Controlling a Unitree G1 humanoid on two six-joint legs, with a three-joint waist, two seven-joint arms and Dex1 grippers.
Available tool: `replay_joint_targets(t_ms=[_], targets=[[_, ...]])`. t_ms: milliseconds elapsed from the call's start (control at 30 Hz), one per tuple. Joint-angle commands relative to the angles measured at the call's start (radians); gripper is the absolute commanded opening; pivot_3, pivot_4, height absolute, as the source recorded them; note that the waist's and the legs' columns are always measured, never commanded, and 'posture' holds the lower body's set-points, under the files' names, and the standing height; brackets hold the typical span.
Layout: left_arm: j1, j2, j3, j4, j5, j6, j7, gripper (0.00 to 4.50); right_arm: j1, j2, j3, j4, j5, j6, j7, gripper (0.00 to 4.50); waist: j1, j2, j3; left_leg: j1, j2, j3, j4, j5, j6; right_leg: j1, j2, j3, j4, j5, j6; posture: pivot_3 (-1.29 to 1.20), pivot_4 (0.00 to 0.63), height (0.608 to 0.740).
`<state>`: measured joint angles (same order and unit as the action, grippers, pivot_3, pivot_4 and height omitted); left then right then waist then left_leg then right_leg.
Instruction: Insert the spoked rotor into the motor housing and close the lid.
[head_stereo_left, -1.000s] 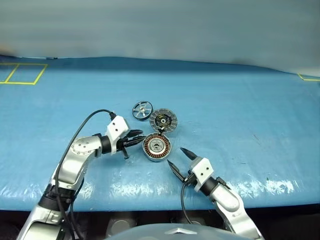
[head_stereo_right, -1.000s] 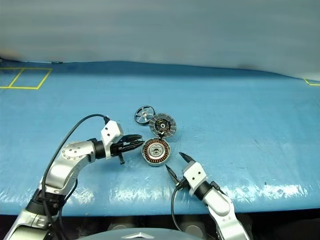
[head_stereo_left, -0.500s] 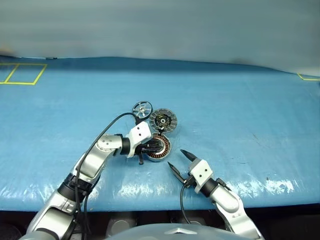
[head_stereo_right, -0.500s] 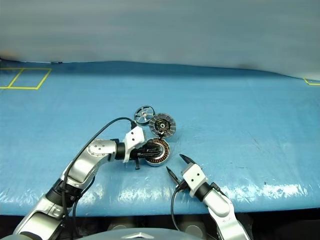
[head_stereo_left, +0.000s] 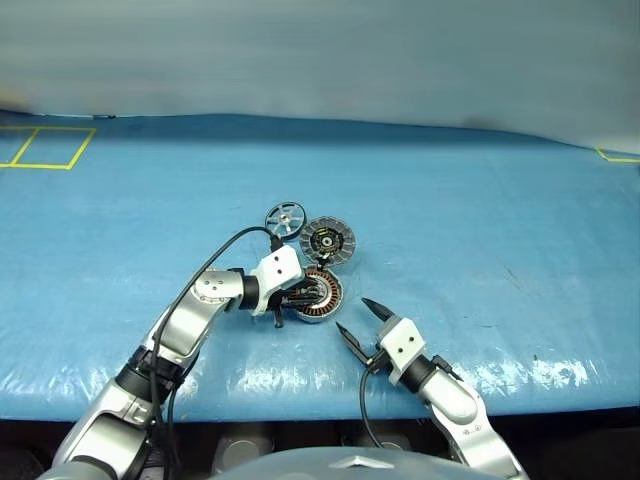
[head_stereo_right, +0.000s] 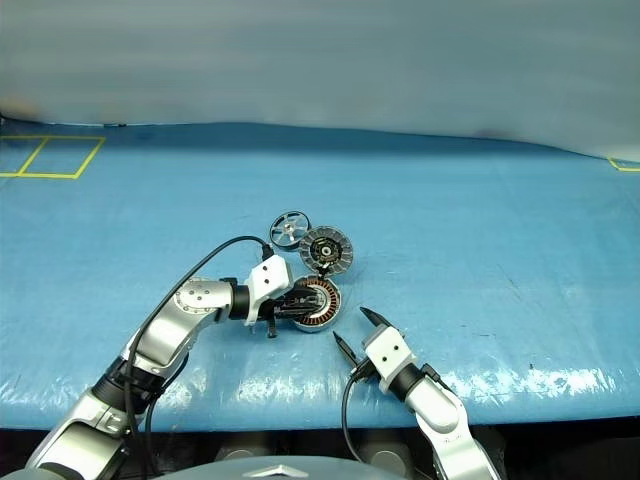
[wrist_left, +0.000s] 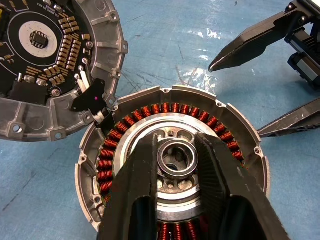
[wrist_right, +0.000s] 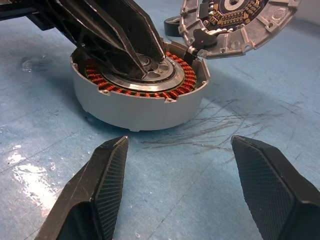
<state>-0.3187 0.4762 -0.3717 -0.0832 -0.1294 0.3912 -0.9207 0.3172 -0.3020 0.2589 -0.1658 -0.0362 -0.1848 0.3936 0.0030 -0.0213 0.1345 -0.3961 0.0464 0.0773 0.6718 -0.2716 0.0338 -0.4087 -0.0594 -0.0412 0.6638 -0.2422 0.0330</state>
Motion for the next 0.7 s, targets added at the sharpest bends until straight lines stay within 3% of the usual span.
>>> replay_joint_targets(t_ms=[33,100,233,367,467,600,700], targets=[[0.003,-0.028,0.052,-0.045,-0.064,0.000,-0.004,2.57,-0.004,0.001,-0.009,-0.028,0.005,-0.002,0.000,3.47,0.000,0.000,0.000,0.000,0.000,0.000,0.001,0.000,0.000,0.000,0.000,0.000,0.000,0.000,0.000,0.00,0.150,0.740],[0.012,-0.039,0.086,-0.076,-0.113,-0.004,-0.011,3.25,-0.001,-0.002,-0.016,-0.036,0.008,0.001,-0.002,3.47,0.000,0.000,0.000,-0.001,0.001,0.000,0.002,0.000,0.001,0.000,0.000,0.000,0.001,0.000,0.000,0.00,0.150,0.740],[0.064,-0.040,0.158,-0.166,-0.213,0.010,-0.017,3.25,0.002,-0.009,-0.041,-0.076,0.022,0.032,-0.008,3.47,-0.002,0.000,0.000,-0.002,0.002,0.000,0.005,-0.001,0.002,0.000,-0.001,0.000,0.002,0.000,-0.001,0.00,0.150,0.740],[0.171,-0.004,0.206,-0.230,-0.230,-0.009,-0.003,2.31,0.001,-0.013,-0.058,-0.195,0.036,0.255,-0.010,3.47,-0.007,0.001,0.000,-0.002,0.002,0.000,0.008,-0.002,0.003,0.000,-0.001,0.001,0.002,0.000,-0.001,0.00,0.150,0.740],[0.262,0.007,0.222,-0.241,-0.198,-0.091,0.021,1.25,-0.018,-0.010,-0.067,-0.290,0.102,0.434,0.012,2.86,-0.007,0.002,0.001,-0.002,0.003,0.000,0.009,-0.002,0.003,0.001,-0.001,0.000,0.003,0.000,-0.001,0.00,0.150,0.740],[0.437,-0.034,0.247,-0.229,-0.153,-0.262,0.091,0.00,-0.091,-0.019,-0.054,-0.410,0.119,0.586,0.018,1.54,-0.008,0.002,0.001,-0.003,0.003,0.000,0.010,-0.002,0.003,0.000,-0.002,0.001,0.003,0.001,-0.002,0.00,0.150,0.740],[0.529,-0.084,0.255,-0.214,-0.134,-0.392,0.132,0.00,-0.157,-0.019,-0.042,-0.477,0.130,0.726,0.008,0.52,-0.004,0.002,0.001,-0.003,0.003,0.001,0.010,-0.002,0.004,-0.001,-0.003,0.000,0.002,0.001,-0.003,0.00,0.150,0.740]])
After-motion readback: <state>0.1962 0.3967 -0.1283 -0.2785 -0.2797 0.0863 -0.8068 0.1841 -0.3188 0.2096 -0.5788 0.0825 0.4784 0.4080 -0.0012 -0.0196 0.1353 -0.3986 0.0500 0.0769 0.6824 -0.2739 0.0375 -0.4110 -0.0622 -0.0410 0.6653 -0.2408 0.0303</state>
